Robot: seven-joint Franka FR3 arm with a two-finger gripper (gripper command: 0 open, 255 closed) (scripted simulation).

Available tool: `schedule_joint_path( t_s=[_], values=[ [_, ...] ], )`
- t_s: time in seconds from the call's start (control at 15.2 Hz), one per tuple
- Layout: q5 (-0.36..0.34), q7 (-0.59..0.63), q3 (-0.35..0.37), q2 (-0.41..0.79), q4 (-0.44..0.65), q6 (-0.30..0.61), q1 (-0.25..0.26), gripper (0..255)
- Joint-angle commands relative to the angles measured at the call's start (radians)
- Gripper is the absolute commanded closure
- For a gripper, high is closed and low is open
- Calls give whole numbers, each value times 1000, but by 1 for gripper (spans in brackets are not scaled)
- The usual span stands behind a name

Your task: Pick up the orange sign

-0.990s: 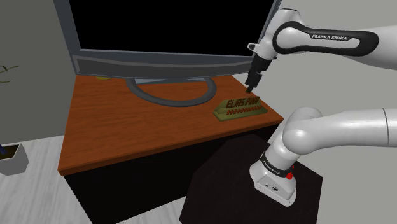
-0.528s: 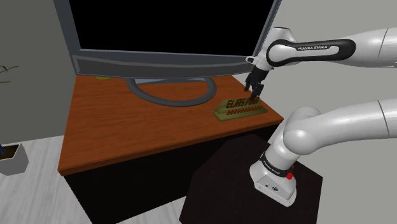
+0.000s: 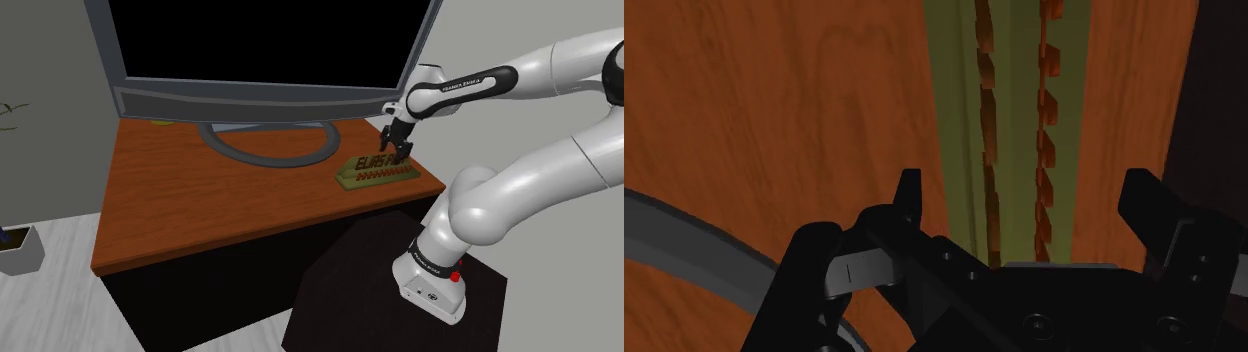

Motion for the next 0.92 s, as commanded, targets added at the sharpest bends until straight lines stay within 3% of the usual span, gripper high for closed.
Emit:
schedule_joint_path(
  t_s=[0.0, 0.46, 0.53, 0.86],
  values=[
    [-1, -26, -34, 38, 0, 41, 21, 0],
    [6, -42, -98, 116, -30, 148, 58, 0],
    [6, -42, -99, 116, -31, 150, 58, 255],
    [6, -43, -100, 117, -31, 151, 58, 255]
  ],
)
